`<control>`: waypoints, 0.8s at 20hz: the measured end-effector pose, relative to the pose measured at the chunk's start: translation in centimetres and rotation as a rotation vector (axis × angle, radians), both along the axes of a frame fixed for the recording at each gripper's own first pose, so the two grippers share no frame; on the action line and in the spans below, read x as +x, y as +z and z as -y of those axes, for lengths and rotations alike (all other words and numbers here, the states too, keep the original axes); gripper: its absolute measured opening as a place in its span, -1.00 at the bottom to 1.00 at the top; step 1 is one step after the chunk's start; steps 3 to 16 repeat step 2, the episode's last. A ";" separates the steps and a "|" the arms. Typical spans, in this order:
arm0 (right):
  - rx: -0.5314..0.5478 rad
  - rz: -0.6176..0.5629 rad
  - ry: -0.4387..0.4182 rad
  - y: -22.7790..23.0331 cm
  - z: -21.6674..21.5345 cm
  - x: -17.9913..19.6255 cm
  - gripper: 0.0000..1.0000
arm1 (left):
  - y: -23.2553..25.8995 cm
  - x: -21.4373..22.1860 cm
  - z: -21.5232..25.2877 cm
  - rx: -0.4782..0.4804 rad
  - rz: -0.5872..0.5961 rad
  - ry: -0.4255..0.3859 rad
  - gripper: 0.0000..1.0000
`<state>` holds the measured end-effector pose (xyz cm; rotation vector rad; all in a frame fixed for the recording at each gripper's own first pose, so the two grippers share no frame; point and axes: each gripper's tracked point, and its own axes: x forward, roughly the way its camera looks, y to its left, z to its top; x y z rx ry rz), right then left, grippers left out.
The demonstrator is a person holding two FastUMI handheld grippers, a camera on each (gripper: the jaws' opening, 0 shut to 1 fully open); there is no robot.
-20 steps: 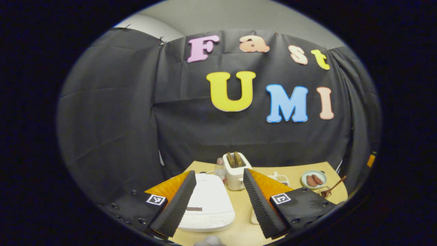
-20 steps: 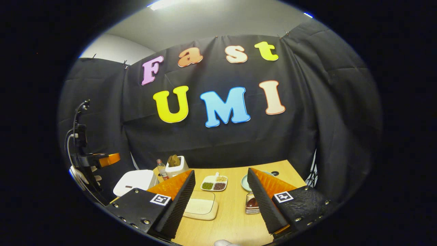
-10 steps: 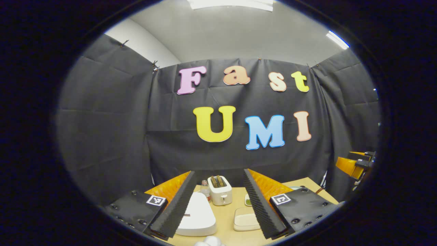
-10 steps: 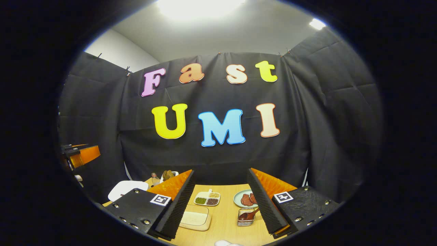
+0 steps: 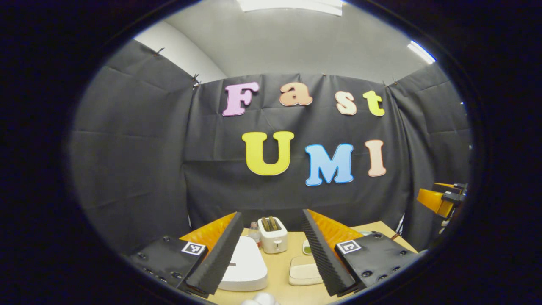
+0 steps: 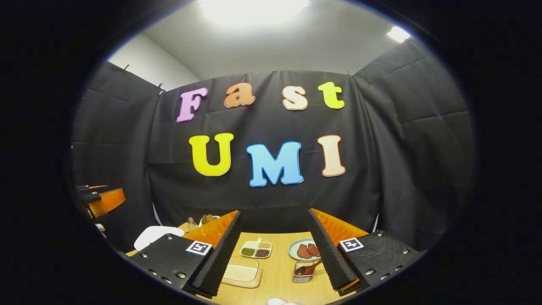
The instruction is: Close the left gripper, press the button to open the rice cooker; take a wooden spoon from the chopstick holder with the right hand, scoop a spoonful of rice and pour it into the rice cooker, then put the wooden spoon back into the chopstick holder.
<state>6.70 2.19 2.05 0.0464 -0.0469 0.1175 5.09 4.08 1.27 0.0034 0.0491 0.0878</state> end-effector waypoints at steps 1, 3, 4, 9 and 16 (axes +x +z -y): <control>0.004 -0.001 -0.001 0.1 0.0 -0.2 0.87 | -0.1 0.1 0.0 -0.004 0.001 -0.002 0.93; 0.009 -0.004 0.001 0.1 -0.1 -0.3 0.87 | -0.1 0.2 0.0 -0.008 0.004 -0.002 0.93; 0.009 -0.004 0.001 0.1 -0.1 -0.3 0.87 | -0.1 0.2 0.0 -0.008 0.004 -0.002 0.93; 0.009 -0.004 0.001 0.1 -0.1 -0.3 0.87 | -0.1 0.2 0.0 -0.008 0.004 -0.002 0.93; 0.009 -0.004 0.001 0.1 -0.1 -0.3 0.87 | -0.1 0.2 0.0 -0.008 0.004 -0.002 0.93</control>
